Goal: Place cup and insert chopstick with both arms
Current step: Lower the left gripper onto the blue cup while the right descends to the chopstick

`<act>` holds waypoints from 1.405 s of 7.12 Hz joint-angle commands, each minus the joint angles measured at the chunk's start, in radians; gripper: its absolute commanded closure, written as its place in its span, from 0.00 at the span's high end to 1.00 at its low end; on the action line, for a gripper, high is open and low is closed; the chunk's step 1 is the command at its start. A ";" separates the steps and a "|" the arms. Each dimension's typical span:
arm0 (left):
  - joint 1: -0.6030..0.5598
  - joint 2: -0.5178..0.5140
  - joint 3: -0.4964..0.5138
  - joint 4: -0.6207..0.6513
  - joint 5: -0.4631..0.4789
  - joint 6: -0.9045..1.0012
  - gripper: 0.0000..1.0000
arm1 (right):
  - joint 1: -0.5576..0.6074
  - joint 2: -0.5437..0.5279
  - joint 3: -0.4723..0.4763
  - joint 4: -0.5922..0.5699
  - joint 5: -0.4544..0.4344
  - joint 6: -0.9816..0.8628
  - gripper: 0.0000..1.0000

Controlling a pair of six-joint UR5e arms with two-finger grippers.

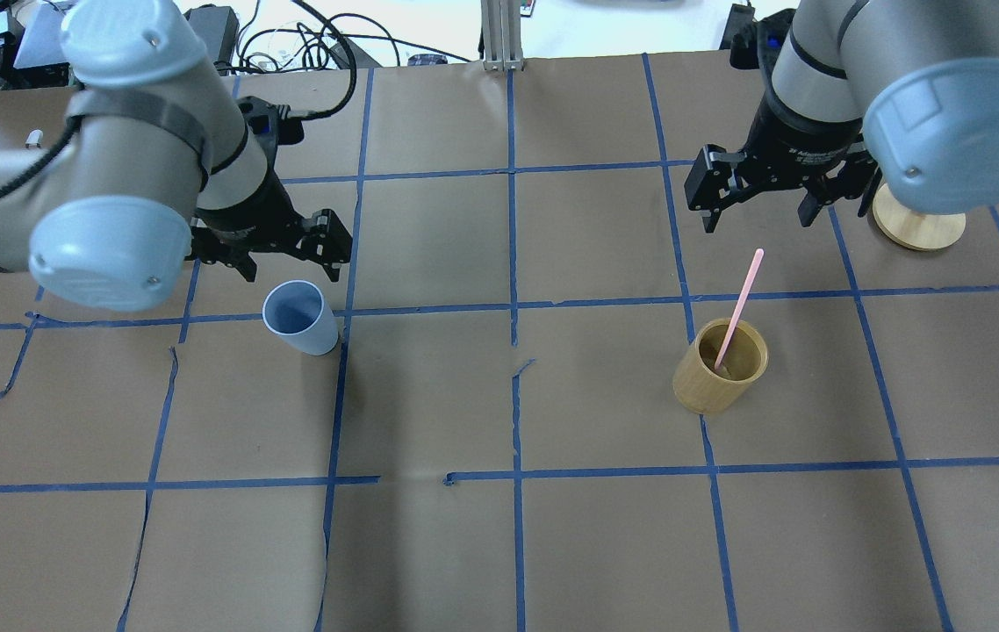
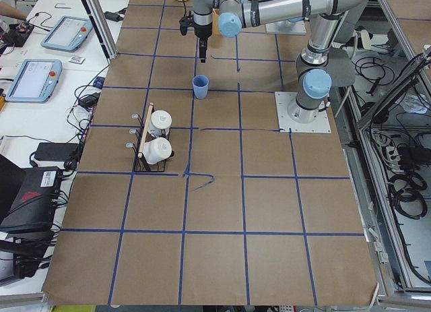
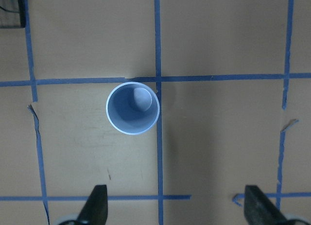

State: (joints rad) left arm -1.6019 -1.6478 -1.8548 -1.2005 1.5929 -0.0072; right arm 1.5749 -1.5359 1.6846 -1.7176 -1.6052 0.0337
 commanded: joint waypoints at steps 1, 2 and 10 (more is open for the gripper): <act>0.002 -0.076 -0.089 0.148 0.001 0.001 1.00 | -0.019 0.014 0.044 -0.030 -0.001 0.057 1.00; 0.000 -0.101 -0.090 0.159 0.001 0.001 1.00 | -0.036 0.014 0.067 -0.036 -0.001 0.051 1.00; 0.000 -0.144 -0.089 0.176 0.001 0.021 0.00 | -0.076 0.045 0.130 -0.057 0.021 0.097 0.57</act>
State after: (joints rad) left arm -1.6015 -1.7908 -1.9446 -1.0259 1.5942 0.0115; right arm 1.4988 -1.4915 1.8083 -1.7662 -1.5850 0.1302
